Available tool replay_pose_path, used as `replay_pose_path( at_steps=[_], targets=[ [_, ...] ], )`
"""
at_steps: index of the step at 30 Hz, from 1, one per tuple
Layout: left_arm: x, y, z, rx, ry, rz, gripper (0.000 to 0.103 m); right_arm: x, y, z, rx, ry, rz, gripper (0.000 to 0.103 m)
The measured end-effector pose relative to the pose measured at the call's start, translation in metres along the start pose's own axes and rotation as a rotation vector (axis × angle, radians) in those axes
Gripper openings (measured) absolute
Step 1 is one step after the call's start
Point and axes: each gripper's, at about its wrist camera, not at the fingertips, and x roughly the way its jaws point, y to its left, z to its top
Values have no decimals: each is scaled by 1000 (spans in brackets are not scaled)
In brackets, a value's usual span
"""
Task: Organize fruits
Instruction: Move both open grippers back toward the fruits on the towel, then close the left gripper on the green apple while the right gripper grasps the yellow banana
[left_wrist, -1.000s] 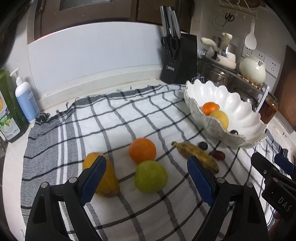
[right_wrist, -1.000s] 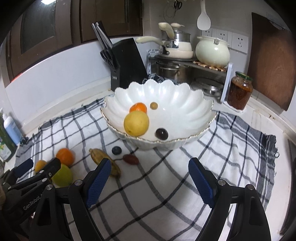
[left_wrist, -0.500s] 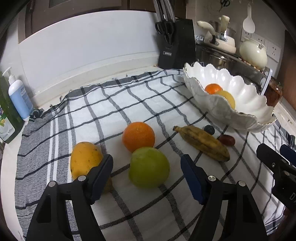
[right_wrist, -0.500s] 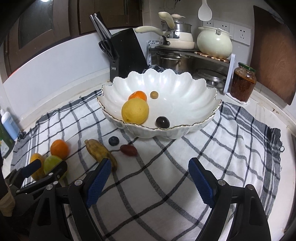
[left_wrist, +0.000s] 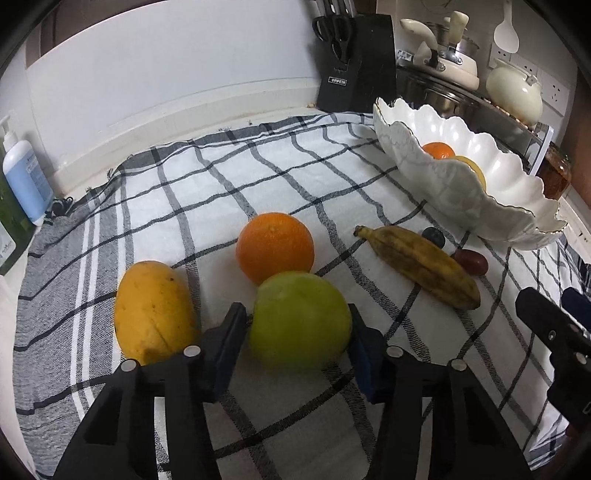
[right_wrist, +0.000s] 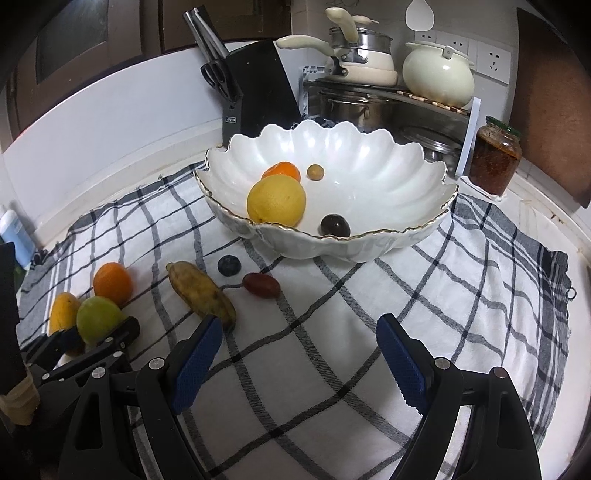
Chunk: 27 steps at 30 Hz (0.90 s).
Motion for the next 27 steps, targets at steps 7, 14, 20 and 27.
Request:
replay_pose_path(
  at_steps=[7, 14, 20, 27],
  targets=[
    [-3, 2, -1, -13, 3, -2, 45, -2, 1, 0, -8, -8, 0, 86],
    [-22, 8, 1, -33, -21, 11, 45, -10, 8, 5, -74, -33, 54, 86],
    [-37, 12, 4, -50, -39, 23, 45, -7, 14, 13, -116, -27, 140, 86],
    [-47, 24, 5, -106, -56, 73, 45, 7, 32, 19, -202, -2, 207, 80]
  ],
)
